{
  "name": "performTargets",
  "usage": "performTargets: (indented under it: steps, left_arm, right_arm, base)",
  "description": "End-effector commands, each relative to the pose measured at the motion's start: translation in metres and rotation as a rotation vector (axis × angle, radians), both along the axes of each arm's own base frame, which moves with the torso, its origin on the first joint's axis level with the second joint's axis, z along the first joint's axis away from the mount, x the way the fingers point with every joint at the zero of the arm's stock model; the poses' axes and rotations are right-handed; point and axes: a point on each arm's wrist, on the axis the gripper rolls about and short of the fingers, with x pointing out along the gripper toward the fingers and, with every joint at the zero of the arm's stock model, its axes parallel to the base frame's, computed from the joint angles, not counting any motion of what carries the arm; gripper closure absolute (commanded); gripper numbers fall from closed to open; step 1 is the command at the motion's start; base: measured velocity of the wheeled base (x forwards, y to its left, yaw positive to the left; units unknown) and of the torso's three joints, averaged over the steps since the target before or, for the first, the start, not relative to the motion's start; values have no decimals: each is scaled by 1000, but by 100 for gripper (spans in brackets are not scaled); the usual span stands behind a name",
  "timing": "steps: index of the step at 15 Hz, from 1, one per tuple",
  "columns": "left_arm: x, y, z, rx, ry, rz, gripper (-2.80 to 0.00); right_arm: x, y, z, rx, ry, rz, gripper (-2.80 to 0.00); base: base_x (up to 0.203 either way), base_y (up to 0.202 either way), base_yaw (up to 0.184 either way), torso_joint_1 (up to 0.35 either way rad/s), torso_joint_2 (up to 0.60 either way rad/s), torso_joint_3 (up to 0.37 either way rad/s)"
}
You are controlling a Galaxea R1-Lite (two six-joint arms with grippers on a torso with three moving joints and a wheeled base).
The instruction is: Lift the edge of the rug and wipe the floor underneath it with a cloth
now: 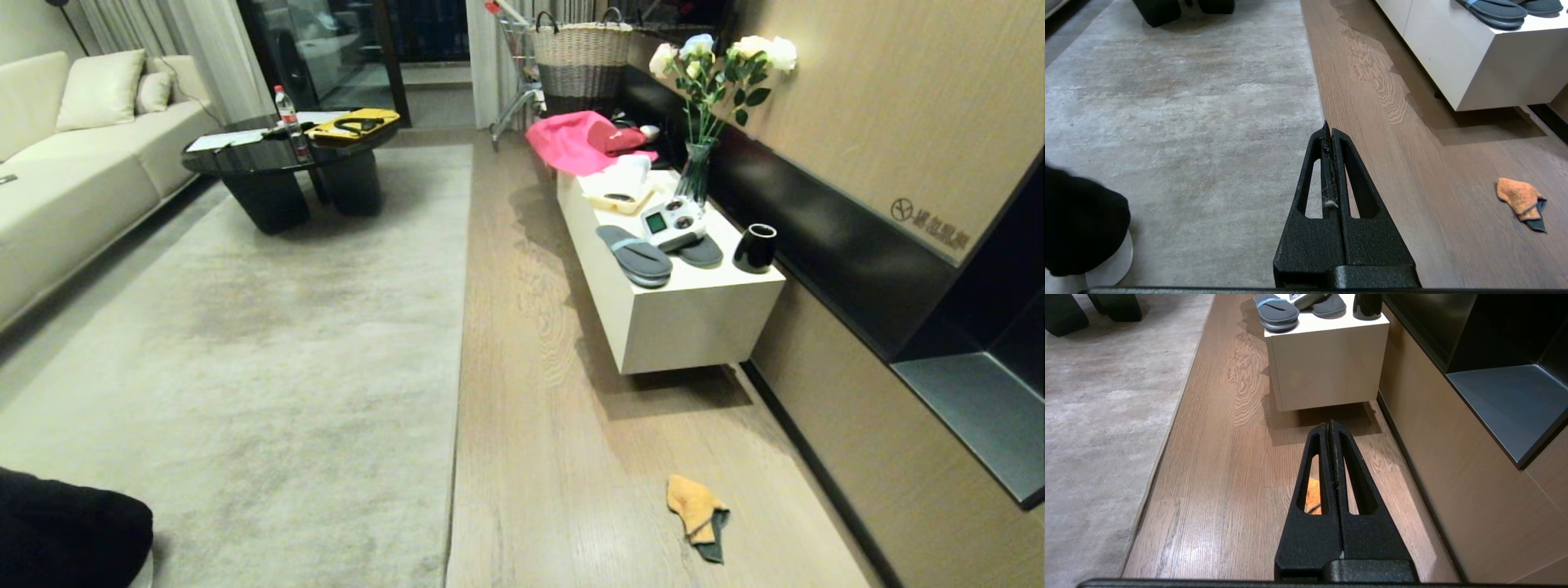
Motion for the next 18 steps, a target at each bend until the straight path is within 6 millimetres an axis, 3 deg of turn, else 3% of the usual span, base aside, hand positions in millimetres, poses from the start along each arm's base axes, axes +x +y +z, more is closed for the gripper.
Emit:
performTargets:
  steps: [1, 18]
  left_arm:
    - [0, 0, 0, 0, 0, -1, 0]
    - [0, 0, 0, 0, 0, 0, 0]
  right_arm:
    - [0, 0, 0, 1, 1, 0, 0]
    - [0, 0, 0, -1, 1, 0, 0]
  base:
    - [0, 0, 0, 0, 0, 0]
    - [0, 0, 0, 0, 0, 0]
